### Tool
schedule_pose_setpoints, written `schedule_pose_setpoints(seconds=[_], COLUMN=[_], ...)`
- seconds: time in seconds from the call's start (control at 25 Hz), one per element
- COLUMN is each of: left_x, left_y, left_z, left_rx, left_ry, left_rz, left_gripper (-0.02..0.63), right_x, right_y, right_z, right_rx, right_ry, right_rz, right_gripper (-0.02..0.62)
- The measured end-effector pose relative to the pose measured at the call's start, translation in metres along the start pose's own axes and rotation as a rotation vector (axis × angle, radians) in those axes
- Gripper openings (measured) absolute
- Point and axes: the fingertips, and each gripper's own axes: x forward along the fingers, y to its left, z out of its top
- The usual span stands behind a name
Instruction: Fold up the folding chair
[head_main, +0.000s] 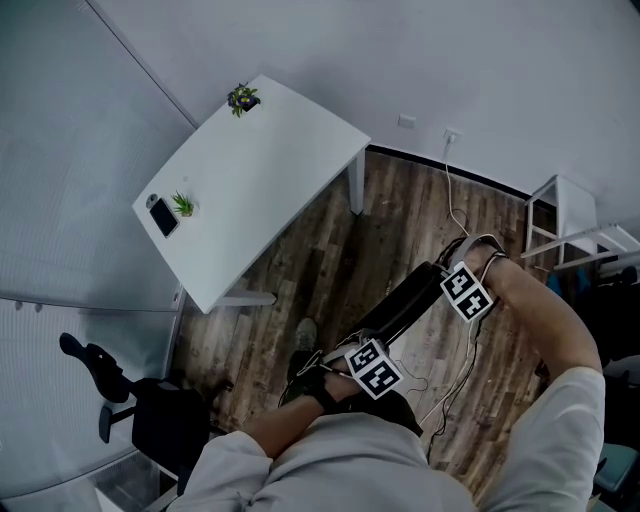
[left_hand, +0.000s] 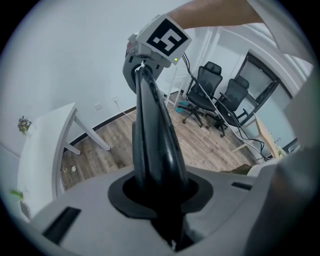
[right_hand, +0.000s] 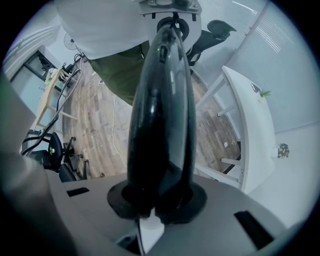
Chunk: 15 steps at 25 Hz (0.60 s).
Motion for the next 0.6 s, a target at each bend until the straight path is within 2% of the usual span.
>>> schedule_pose_setpoints(seconds=[0.36, 0.6], left_x=[-0.025, -0.044], left_y=[0.054, 0.105], left_z=[-0.012, -0.024], left_rx=[-0.021, -0.048], left_ry=[-0.018, -0.033], left_rz=[0.051, 0.081], left_gripper=[0.091, 0.084], right_x=[-0.013, -0.021], right_y=[-0.064, -0.12], right_z=[0.001, 0.002], right_rx=[-0.01, -0.029], right_ry=[0.012, 0.021], right_rz=[-0.045, -0.061], right_gripper=[0.069, 0.069])
